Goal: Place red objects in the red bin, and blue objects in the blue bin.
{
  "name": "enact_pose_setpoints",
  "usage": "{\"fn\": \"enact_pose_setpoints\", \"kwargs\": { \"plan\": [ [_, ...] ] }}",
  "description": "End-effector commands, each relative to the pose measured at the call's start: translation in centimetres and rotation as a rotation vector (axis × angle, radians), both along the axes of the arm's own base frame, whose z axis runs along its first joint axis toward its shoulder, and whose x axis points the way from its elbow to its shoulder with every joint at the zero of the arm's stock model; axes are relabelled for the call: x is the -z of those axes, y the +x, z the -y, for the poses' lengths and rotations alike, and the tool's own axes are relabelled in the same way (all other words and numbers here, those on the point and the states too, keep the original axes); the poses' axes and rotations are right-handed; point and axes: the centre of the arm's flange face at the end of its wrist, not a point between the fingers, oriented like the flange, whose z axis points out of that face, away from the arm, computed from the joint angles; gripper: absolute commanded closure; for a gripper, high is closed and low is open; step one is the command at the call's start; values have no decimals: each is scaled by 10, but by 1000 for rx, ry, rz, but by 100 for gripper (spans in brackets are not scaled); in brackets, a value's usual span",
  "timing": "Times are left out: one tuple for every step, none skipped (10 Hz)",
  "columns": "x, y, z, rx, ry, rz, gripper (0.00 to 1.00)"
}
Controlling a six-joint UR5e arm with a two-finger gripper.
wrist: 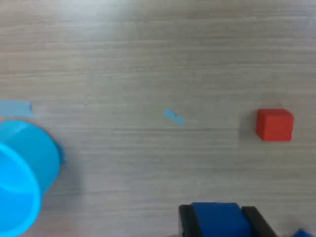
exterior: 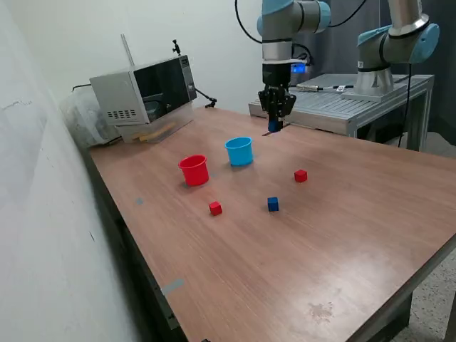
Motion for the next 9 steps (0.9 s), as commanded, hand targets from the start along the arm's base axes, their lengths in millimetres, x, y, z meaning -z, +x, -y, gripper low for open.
{"fn": "enact_pose_setpoints", "kwargs": {
  "plan": [
    [-10,-3,-24,37,0,-9,100],
    [-3,-9,-64,95,1,3,100],
    [6,-13,-92,130,0,17,100],
    [22,-19,-121,174,-3,40,100],
    [32,-21,-136,196,-6,56,100],
    [38,-25,-147,208,-7,62,100],
    [39,-29,-152,211,-6,59,100],
    [39,-31,-156,217,-6,59,100],
    [39,-30,-158,220,-6,59,100]
  ]
}}
